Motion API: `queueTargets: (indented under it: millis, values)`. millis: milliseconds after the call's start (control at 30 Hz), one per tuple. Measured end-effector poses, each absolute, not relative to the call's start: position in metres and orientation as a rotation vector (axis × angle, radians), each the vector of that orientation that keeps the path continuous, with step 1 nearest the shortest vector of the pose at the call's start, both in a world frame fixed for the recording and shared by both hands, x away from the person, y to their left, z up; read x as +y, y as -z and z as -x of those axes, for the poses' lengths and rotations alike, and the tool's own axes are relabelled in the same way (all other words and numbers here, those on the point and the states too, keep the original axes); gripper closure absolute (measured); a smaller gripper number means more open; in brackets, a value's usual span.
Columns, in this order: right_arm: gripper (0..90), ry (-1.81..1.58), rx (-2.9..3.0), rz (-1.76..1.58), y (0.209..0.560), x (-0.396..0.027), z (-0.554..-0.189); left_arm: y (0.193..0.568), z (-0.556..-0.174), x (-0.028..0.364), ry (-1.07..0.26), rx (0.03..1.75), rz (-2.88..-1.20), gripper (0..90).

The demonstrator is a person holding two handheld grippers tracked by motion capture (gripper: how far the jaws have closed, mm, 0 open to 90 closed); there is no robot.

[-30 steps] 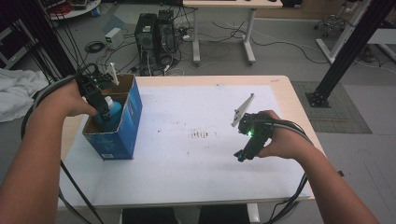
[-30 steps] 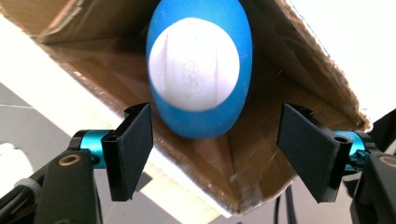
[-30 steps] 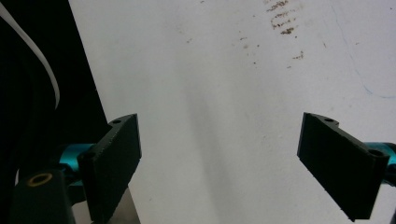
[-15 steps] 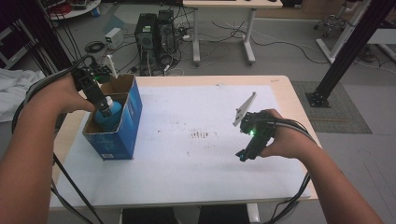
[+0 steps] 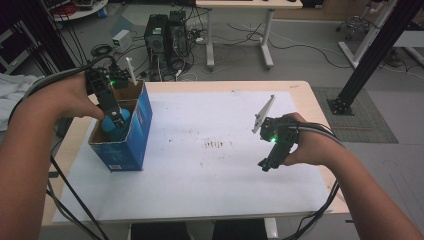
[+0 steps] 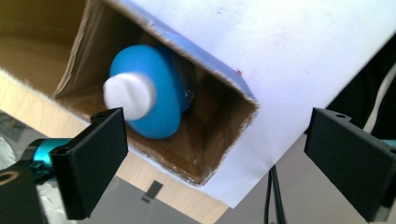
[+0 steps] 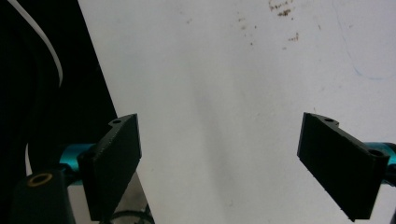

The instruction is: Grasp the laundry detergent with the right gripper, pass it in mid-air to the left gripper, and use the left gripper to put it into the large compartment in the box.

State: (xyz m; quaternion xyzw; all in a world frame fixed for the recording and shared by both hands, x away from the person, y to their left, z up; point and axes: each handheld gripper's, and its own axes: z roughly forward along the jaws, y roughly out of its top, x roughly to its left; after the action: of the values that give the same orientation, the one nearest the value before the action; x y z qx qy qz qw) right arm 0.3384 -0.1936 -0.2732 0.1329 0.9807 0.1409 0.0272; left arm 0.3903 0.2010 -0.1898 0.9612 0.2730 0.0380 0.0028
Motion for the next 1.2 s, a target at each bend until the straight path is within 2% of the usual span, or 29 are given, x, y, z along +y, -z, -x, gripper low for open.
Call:
queueTargets:
  millis: [100, 133, 267, 400, 500, 833, 1200]
  values:
    - [12.8, -0.398, 3.041, -0.403, 0.272, -0.192, -0.339, 0.190, -0.389, 0.198, -0.111, 0.827, -3.021, 4.8]
    - [12.8, -0.398, 3.041, -0.403, 0.272, -0.192, -0.339, 0.194, -0.385, 0.184, -0.094, 0.697, -3.043, 4.8]
    - [12.8, -0.305, 3.069, -0.388, 0.264, -0.184, -0.344, 0.199, -0.381, 0.166, -0.076, 0.572, -3.070, 4.8]
    - [12.8, -0.248, 3.077, -0.378, 0.261, -0.182, -0.348, 0.203, -0.379, 0.156, -0.083, 0.511, -3.068, 4.8]
    - [12.8, -0.169, 3.084, -0.374, 0.260, -0.179, -0.352, 0.211, -0.379, 0.145, -0.038, 0.440, -3.089, 4.8]
    - [12.8, -0.126, 3.106, -0.345, 0.259, -0.175, -0.365, 0.220, -0.374, 0.119, -0.023, 0.316, -3.114, 4.9]
    - [12.8, -0.094, 3.141, -0.346, 0.263, -0.170, -0.369, 0.231, -0.373, 0.112, -0.018, 0.250, -3.129, 4.9]
